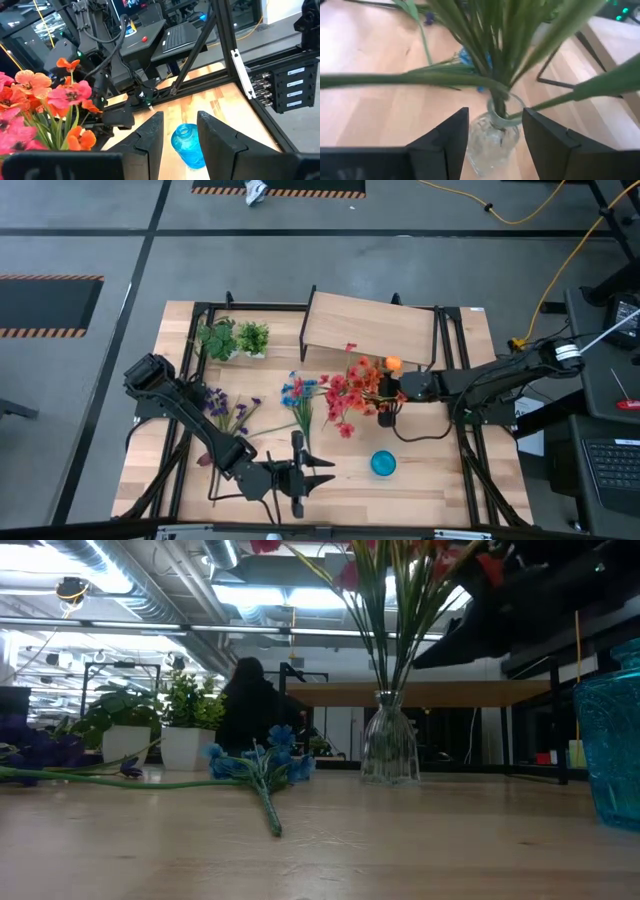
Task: Pick and place flowers into a vace then onto a shelf
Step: Put the orange flowers into the transparent vase, then put the dark red tulip into the blue vase
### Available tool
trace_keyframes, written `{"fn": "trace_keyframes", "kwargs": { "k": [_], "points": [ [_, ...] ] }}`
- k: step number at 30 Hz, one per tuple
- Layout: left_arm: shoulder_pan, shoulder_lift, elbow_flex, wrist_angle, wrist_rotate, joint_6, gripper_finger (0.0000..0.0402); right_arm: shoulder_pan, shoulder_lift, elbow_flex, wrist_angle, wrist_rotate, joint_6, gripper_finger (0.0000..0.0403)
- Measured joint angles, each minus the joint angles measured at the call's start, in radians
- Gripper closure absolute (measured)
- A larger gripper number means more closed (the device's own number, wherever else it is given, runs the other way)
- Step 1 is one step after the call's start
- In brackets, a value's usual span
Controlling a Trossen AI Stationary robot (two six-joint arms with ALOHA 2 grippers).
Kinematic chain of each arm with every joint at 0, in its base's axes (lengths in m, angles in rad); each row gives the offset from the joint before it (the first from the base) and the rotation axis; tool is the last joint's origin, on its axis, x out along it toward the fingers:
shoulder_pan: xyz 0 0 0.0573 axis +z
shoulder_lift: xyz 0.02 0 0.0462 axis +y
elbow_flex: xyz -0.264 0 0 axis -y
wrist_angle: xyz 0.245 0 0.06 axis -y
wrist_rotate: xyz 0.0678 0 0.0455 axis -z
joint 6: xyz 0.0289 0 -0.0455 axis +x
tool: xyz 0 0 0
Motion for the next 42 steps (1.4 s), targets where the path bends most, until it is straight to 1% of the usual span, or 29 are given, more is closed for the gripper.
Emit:
{"fn": "trace_keyframes", "kwargs": {
  "k": [5, 10, 15, 24, 27, 31, 34, 37, 40, 42],
  "points": [
    [-0.007, 0.000, 0.000, 0.000, 0.000, 0.000, 0.0290, 0.031, -0.048, 0.000, -0.021, 0.009, -0.001, 0.0226],
    [-0.009, 0.000, 0.000, 0.000, 0.000, 0.000, 0.0290, 0.042, -0.113, 0.000, -0.141, 0.019, 0.048, 0.0229],
    [-0.009, 0.000, 0.000, -0.001, 0.000, 0.001, 0.0290, 0.042, -0.175, 0.000, -0.260, 0.058, 0.100, 0.0230],
    [-0.013, 0.000, 0.000, -0.001, 0.000, 0.003, 0.0290, 0.079, -0.267, 0.000, -0.343, 0.058, 0.125, 0.0230],
    [-0.023, 0.000, 0.000, -0.008, -0.003, 0.017, 0.0290, 0.109, -0.300, -0.018, -0.358, 0.096, 0.147, 0.0230],
    [-0.048, 0.000, 0.000, -0.036, -0.078, 0.024, 0.0290, 0.160, -0.355, -0.074, -0.358, 0.213, 0.162, 0.0230],
    [-0.065, 0.000, 0.000, -0.067, -0.149, -0.001, 0.0290, 0.193, -0.404, -0.107, -0.354, 0.237, 0.189, 0.0230],
    [-0.079, 0.000, 0.000, -0.094, -0.199, -0.041, 0.0290, 0.226, -0.446, -0.121, -0.352, 0.242, 0.204, 0.0230],
    [-0.089, 0.000, 0.000, -0.154, -0.227, -0.117, 0.0290, 0.253, -0.482, -0.122, -0.351, 0.251, 0.198, 0.0230],
    [-0.093, 0.000, 0.000, -0.214, -0.258, -0.188, 0.0290, 0.272, -0.502, -0.122, -0.350, 0.290, 0.184, 0.0230]
  ]
}}
